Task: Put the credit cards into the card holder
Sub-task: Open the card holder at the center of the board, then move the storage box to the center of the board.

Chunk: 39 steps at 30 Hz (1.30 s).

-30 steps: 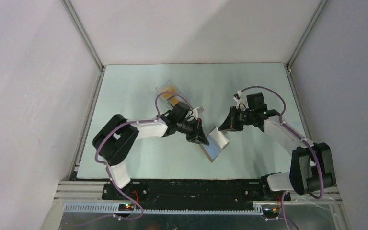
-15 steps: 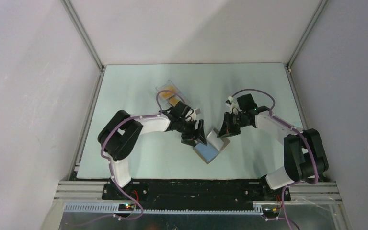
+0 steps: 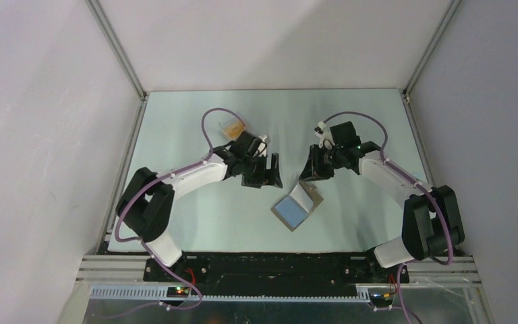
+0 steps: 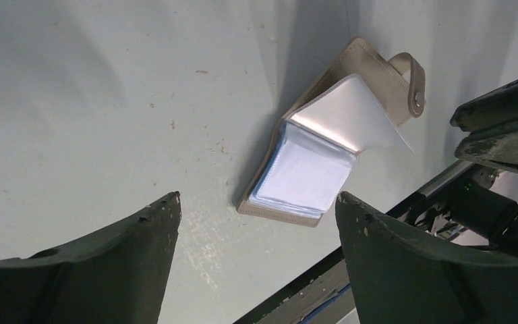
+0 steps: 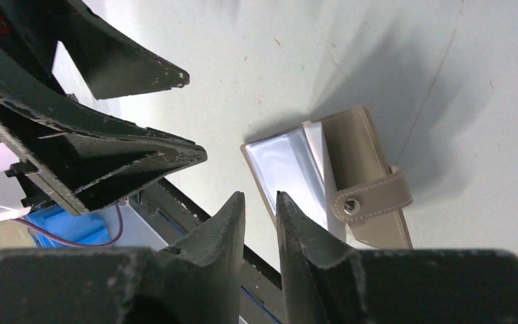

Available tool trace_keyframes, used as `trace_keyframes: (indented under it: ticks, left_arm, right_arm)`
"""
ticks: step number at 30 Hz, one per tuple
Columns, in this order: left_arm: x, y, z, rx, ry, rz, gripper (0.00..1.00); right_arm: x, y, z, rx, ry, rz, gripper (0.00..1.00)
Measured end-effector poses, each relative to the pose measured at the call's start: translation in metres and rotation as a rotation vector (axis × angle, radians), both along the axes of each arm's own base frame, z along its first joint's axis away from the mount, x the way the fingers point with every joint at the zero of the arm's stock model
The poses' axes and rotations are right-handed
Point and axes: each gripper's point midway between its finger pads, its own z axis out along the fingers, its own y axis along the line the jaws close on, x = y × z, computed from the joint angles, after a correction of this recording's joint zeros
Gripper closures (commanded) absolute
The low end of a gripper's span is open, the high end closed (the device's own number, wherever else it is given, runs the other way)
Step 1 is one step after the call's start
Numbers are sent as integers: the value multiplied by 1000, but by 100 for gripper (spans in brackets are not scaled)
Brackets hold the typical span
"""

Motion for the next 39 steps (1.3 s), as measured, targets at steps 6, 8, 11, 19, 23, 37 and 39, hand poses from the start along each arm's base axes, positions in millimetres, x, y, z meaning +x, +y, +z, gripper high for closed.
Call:
trace_keyframes:
  ticks: [6,8,11,19,23,37,39]
  left_arm:
    - [14,20,13,-4,-22,79,12]
    - [25,33,26,-14,-55,130,12]
    - [47,59,51,-27,-141,222,13]
    - [86,105,86,15,-292,343,13]
    - [80,107,93,15,-309,322,14]
    - [28,117,79,-18,-262,276,14]
    - [26,116,82,-30,-267,269,14]
  right_arm:
    - [19,22,15,30,-26,3,57]
    - [27,32,16,50,-29,-6,51]
    - [44,47,17,81,-24,-30,46]
    - [104,87,6,144,14,-142,25]
    - [132,106,-7,152,42,-219,21]
    - [192,158,-49,-116,27,-317,39]
    - [187,151,-58,-179,29,-309,50]
